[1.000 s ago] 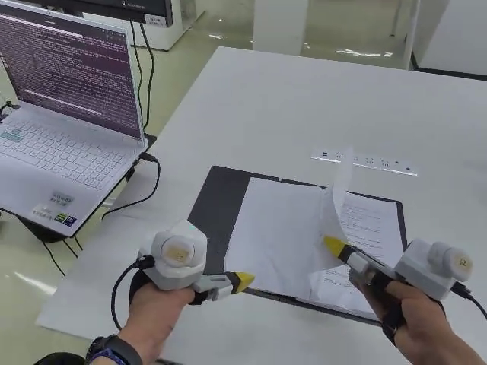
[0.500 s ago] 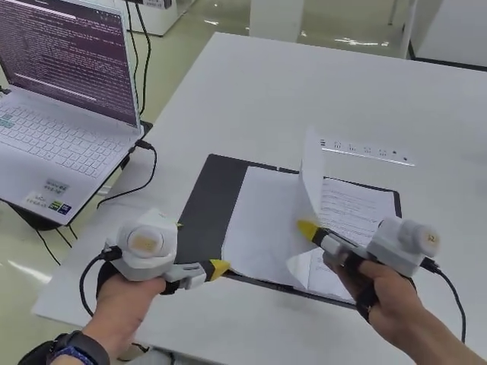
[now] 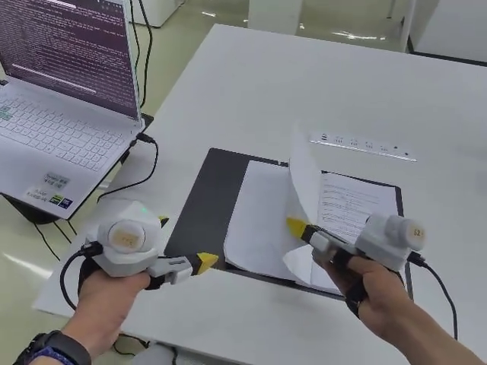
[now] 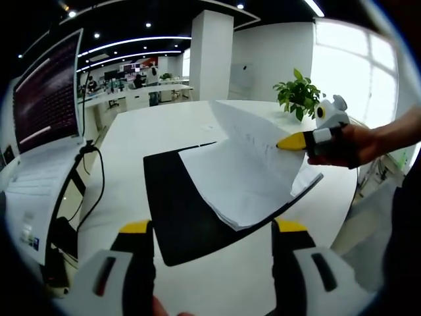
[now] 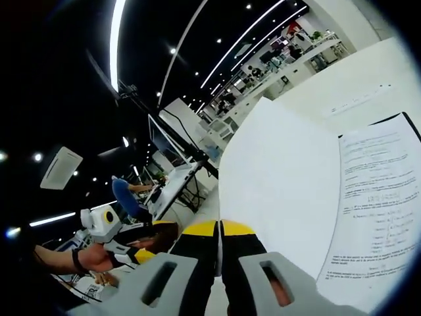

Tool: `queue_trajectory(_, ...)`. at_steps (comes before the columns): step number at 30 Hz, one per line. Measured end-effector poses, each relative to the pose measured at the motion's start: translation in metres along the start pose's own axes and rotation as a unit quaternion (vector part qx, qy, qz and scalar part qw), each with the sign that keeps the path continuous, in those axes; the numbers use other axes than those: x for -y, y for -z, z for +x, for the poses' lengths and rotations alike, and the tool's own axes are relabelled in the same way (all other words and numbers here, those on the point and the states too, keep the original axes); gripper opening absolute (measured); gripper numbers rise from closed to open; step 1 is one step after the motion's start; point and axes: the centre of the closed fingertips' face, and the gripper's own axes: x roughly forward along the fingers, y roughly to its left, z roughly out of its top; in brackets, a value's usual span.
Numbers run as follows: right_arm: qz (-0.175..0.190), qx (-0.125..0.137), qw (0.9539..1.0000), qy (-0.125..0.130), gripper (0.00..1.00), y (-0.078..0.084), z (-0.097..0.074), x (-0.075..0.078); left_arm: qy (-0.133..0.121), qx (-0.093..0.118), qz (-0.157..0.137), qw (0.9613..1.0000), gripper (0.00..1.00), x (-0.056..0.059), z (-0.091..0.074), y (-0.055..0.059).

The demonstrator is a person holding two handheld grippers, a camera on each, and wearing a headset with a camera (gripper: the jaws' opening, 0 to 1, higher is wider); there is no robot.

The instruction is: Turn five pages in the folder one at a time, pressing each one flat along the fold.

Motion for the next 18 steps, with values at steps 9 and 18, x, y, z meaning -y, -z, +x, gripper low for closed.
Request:
queue_trajectory(9,0.007,-0.012,0.9999,0.002,0.0,0.01,0.013,-0.002,0.0,0.009,0.003,1.0,0.73,-0.004,-0.009,-0.006)
queue_trajectory(18,0.016,-0.024,0.9996,0.004,0.0,0.02,0.03,0.0,0.001,0.016,0.003,0.9999,0.73,-0.008,-0.009,-0.011)
